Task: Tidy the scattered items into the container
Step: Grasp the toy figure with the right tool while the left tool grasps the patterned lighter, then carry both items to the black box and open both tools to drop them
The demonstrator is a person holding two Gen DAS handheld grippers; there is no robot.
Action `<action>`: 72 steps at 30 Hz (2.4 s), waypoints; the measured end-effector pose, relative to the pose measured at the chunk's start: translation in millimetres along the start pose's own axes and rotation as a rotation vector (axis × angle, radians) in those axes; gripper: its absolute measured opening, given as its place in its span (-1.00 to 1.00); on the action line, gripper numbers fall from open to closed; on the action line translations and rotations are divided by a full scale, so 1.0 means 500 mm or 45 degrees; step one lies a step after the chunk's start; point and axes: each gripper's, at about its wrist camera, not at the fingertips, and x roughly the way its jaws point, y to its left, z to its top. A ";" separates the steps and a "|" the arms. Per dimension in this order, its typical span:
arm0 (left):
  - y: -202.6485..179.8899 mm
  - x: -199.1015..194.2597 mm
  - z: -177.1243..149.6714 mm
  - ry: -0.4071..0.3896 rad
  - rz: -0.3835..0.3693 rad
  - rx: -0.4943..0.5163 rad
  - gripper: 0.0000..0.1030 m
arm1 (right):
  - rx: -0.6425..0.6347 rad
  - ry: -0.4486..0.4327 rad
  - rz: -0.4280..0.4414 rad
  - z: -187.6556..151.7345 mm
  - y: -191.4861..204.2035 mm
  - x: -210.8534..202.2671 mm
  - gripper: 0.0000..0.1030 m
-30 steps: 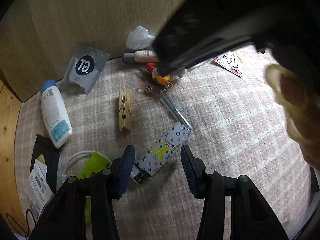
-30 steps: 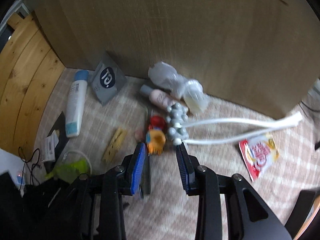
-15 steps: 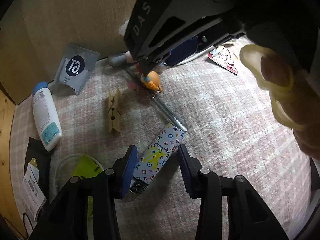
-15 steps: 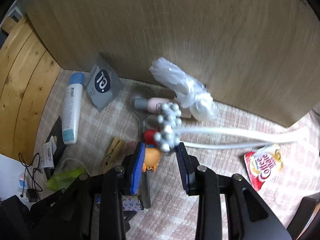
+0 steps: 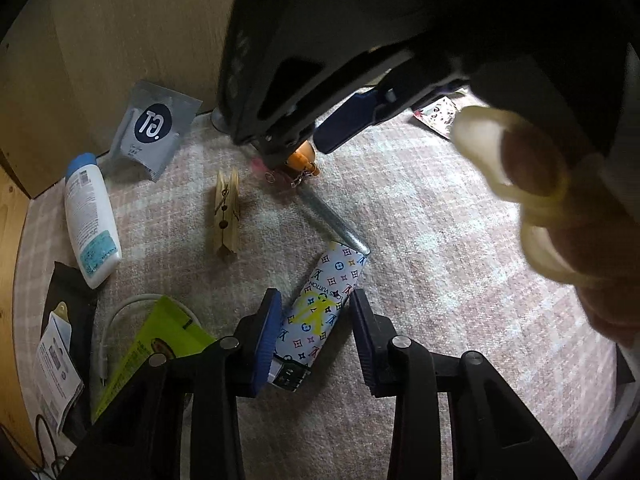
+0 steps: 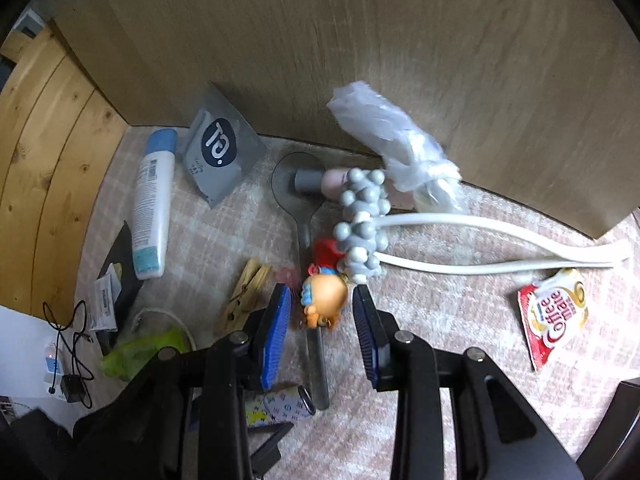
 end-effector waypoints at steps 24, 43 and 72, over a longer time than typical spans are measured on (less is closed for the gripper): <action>0.029 -0.068 -0.052 -0.022 0.023 -0.255 -0.58 | 0.097 -0.061 0.132 -0.122 -0.118 -0.094 -0.52; -0.217 -0.171 0.031 -0.128 -0.057 -0.089 -0.58 | 0.274 -0.346 -0.092 -0.335 -0.306 -0.356 -0.52; -0.759 -0.220 0.140 -0.134 -0.420 0.381 -0.04 | 0.816 -0.511 -0.480 -0.659 -0.782 -0.619 -0.16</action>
